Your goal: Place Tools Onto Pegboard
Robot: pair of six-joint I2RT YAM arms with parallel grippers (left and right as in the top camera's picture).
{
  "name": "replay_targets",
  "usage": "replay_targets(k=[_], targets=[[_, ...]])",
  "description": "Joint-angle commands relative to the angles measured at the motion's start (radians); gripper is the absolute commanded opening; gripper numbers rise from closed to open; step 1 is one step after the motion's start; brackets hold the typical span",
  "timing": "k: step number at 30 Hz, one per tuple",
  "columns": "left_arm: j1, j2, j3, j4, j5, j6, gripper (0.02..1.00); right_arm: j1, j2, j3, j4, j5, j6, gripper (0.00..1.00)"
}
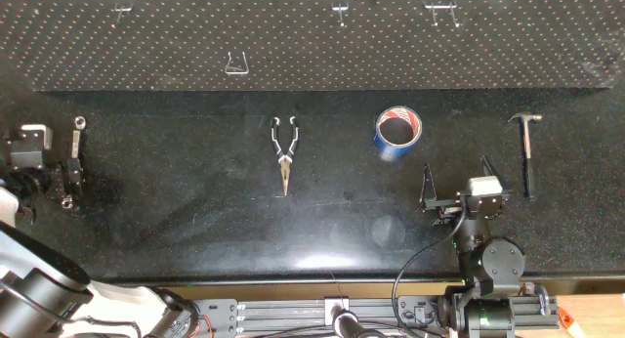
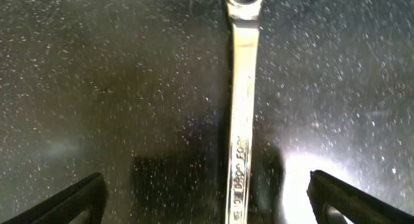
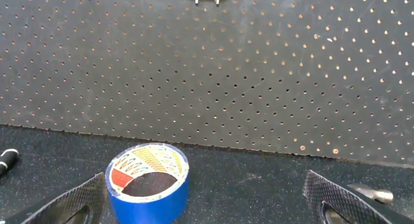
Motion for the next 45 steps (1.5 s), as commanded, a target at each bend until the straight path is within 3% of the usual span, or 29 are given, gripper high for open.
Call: replay_targets(k=[1,9,16,20,22,23,35,45], targets=[[0.0,0.023,0.014,0.021,-0.004,-0.099,0.996,0.01,-0.007,-0.004,-0.002,-0.012,-0.01,0.98],[-0.018,0.055,0.014,0.024,-0.025,-0.113,0.965,0.01,-0.007,-0.004,-0.002,-0.012,-0.01,0.98],[-0.066,0.076,0.014,0.004,-0.059,-0.034,0.917,0.01,-0.007,-0.004,-0.002,-0.012,-0.01,0.982],[-0.066,0.088,0.014,0.004,-0.083,-0.034,0.733,0.01,-0.007,-0.004,-0.002,-0.012,-0.01,0.982],[-0.066,0.088,0.014,0.009,-0.098,-0.034,0.498,0.01,-0.007,-0.004,-0.002,-0.012,-0.01,0.98],[-0.066,0.088,0.014,0.009,-0.098,-0.035,0.432,0.01,-0.007,-0.004,-0.002,-0.012,-0.01,0.98],[-0.065,0.089,0.014,0.005,-0.102,-0.17,0.134,0.01,-0.007,-0.004,-0.002,-0.012,-0.01,0.98],[-0.065,0.089,0.014,-0.005,-0.101,-0.17,0.064,0.01,-0.007,-0.004,-0.002,-0.012,-0.01,0.98]])
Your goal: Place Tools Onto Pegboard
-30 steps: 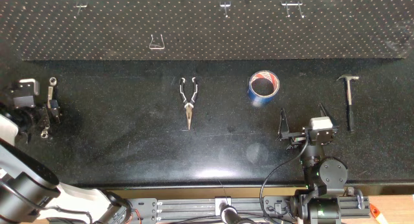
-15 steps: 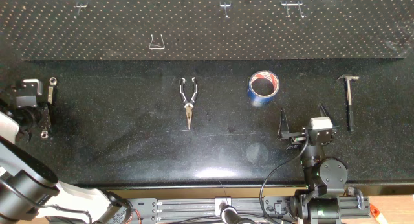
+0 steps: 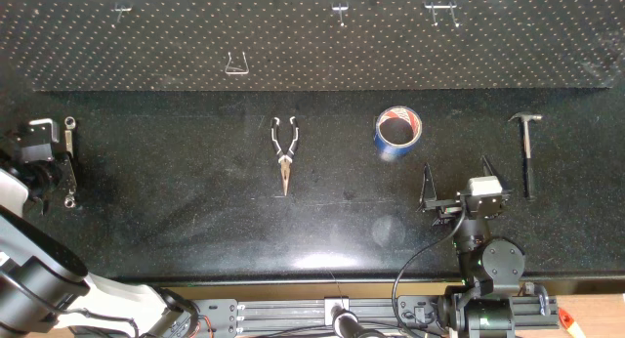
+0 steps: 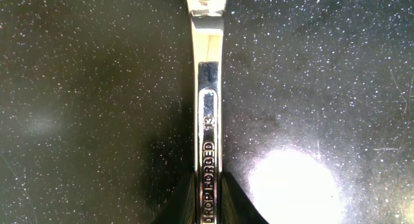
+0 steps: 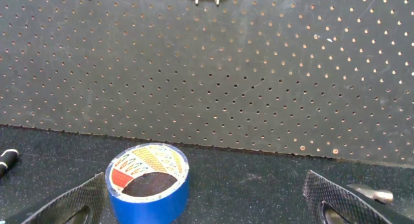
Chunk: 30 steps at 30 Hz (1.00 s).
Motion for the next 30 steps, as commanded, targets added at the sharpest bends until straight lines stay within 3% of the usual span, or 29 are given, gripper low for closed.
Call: replay_targets(k=[1,6,9,13,17,21,23,30], targets=[[0.001,0.037,0.004,-0.019,-0.03,-0.017,0.066,0.01,-0.007,-0.004,-0.002,-0.012,-0.01,0.982],[-0.002,0.017,0.004,-0.04,-0.03,-0.017,0.029,0.01,-0.007,-0.004,-0.002,-0.012,-0.01,0.978],[-0.014,-0.261,0.004,-0.16,0.061,-0.033,0.029,0.01,-0.007,-0.004,-0.002,-0.012,-0.01,0.982],[-0.027,-0.563,0.004,-0.088,0.112,-0.16,0.029,0.01,-0.007,-0.004,-0.002,-0.012,-0.01,0.98],[-0.212,-0.659,0.003,-0.065,0.127,-0.275,0.029,0.01,-0.007,-0.004,-0.002,-0.012,-0.01,0.98],[-0.501,-0.734,-0.011,-0.029,0.016,-0.383,0.029,0.01,-0.007,-0.004,-0.002,-0.012,-0.01,0.98],[-0.568,-0.747,-0.045,0.018,-0.031,-0.383,0.029,0.01,-0.007,-0.004,-0.002,-0.012,-0.01,0.982],[-0.58,-0.794,-0.275,0.305,-0.117,-0.383,0.029,0.01,-0.007,-0.004,-0.002,-0.012,-0.01,0.982]])
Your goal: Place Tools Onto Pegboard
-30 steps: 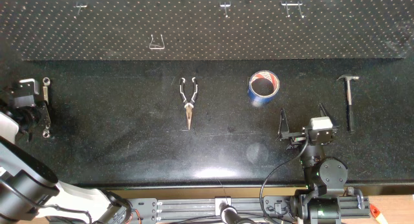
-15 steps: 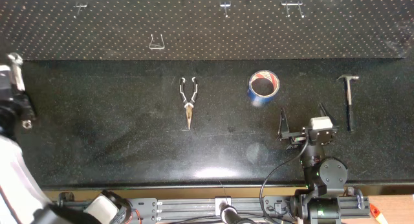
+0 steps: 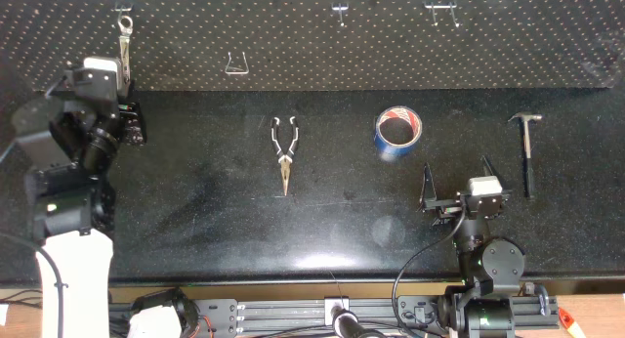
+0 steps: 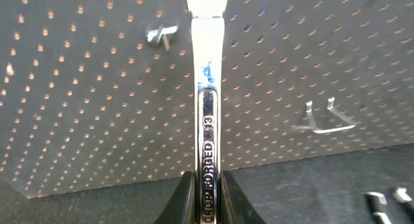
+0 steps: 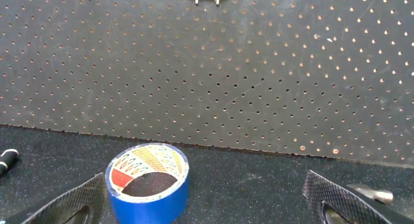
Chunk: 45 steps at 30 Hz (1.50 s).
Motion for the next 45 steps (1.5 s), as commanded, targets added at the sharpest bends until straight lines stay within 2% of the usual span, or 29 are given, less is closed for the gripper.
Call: replay_targets(k=[1,4,10,40,45], targets=[[0.002,-0.074,-0.16,0.208,-0.065,-0.016,0.027,0.01,-0.007,-0.004,-0.002,-0.012,-0.01,0.982],[0.014,-0.097,-0.205,0.258,-0.091,-0.066,0.027,0.01,-0.007,-0.004,-0.002,-0.012,-0.01,0.982],[0.019,-0.043,-0.205,0.34,-0.11,-0.068,0.029,0.01,-0.007,-0.004,-0.002,-0.012,-0.01,0.98],[0.02,0.24,-0.166,0.464,-0.109,-0.068,0.029,0.01,-0.007,-0.004,-0.002,-0.012,-0.01,0.98],[0.02,0.311,-0.164,0.536,-0.109,-0.068,0.029,0.01,-0.007,-0.004,-0.002,-0.012,-0.01,0.982]])
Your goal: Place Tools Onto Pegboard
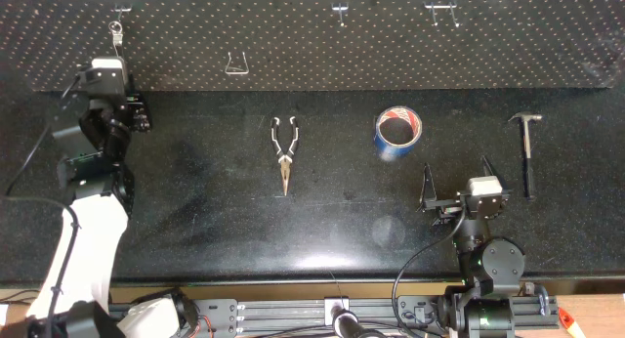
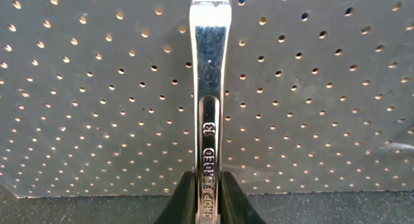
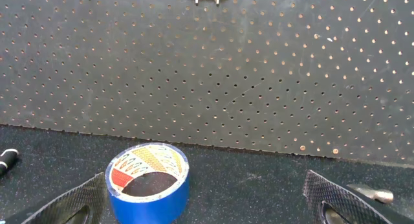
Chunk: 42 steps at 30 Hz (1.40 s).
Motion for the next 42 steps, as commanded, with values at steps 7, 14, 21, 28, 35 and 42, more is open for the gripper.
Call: replay_targets(k=[7,14,21,28,35,42], targets=[[0.005,0.093,0.048,0.03,-0.016,-0.016,0.205,0.01,-0.007,-0.004,-0.002,-0.012,-0.01,0.982],[0.005,0.031,0.048,-0.044,-0.042,-0.016,0.996,0.01,-0.007,-0.004,-0.002,-0.012,-0.01,0.98],[0.003,-0.307,0.048,-0.494,0.015,-0.167,0.996,0.01,-0.007,-0.004,-0.002,-0.012,-0.01,0.982],[0.003,-0.576,0.048,-0.8,0.015,-0.2,0.996,0.01,-0.007,-0.004,-0.002,-0.012,-0.01,0.982],[0.003,-0.71,0.048,-0.91,0.089,-0.211,0.996,0.01,-0.007,-0.004,-0.002,-0.012,-0.01,0.982],[-0.093,-0.7,0.048,-0.887,-0.126,-0.467,0.998,0.01,-0.007,-0.004,-0.002,-0.012,-0.01,0.982]])
